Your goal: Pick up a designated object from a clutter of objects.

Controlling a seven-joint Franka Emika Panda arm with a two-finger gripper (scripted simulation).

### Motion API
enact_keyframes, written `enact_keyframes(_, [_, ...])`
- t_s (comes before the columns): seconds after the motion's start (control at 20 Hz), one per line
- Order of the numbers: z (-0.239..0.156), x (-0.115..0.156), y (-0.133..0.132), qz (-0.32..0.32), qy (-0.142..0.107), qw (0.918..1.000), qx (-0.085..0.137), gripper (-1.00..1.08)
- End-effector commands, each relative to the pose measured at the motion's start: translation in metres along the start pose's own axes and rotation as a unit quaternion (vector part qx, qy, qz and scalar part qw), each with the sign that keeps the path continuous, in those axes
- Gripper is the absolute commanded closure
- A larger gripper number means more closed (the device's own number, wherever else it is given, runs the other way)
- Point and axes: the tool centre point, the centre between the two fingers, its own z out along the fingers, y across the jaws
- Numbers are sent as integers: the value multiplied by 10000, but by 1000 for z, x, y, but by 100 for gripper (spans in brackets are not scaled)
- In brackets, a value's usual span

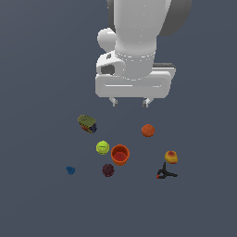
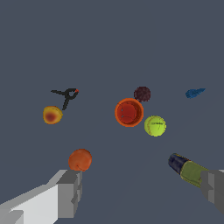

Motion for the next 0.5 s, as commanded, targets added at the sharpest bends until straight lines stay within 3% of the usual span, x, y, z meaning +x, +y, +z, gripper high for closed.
enact_keyframes(0.0, [8, 8, -6, 213, -17, 9998, 29, -92])
enact_keyframes(0.45, [48, 41, -36, 1224, -101, 9924, 117, -92])
